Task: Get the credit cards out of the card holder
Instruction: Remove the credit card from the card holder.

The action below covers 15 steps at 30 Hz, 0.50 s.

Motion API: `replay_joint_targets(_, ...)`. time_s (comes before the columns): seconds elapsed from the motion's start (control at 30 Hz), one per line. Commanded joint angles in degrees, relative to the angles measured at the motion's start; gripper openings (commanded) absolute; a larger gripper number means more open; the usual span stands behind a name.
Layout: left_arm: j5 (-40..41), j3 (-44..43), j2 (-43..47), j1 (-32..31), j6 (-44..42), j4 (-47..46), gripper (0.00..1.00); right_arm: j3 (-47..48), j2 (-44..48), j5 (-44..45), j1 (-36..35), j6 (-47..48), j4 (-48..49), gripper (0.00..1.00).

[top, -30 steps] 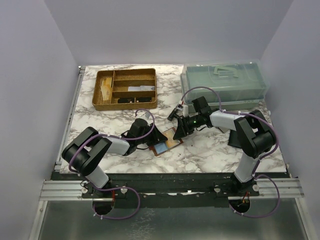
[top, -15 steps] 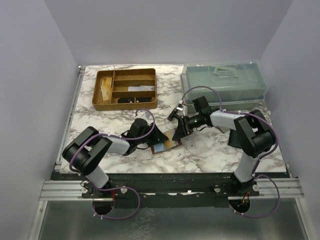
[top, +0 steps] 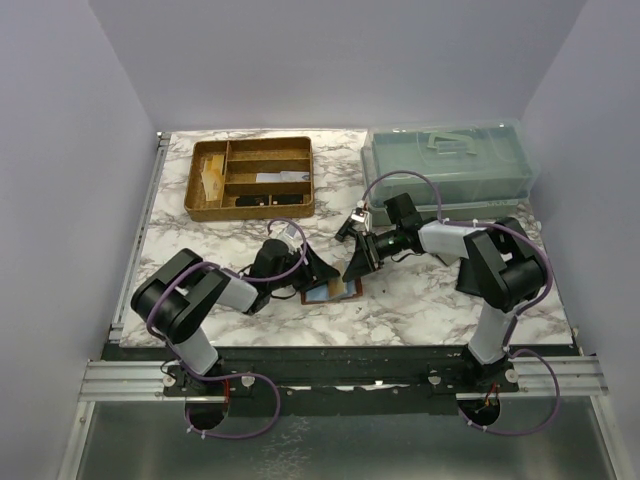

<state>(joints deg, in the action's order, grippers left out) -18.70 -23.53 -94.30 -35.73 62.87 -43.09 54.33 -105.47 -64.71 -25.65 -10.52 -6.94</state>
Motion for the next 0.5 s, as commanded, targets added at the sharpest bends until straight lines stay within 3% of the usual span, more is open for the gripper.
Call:
replay_joint_targets(0.0, -1.9, 2.3, -4.1, 0.1, 1.7, -1.7, 0.59, 0.3, -3.2, -0.5, -0.5, -1.6, -0.1, 0.44)
replay_joint_targets(0.47, -5.1, 2.8, -7.3, 0.5, 3.0, -6.7, 0.77, 2.8, -5.0, 0.5, -2.6, 0.3, -1.8, 0.45)
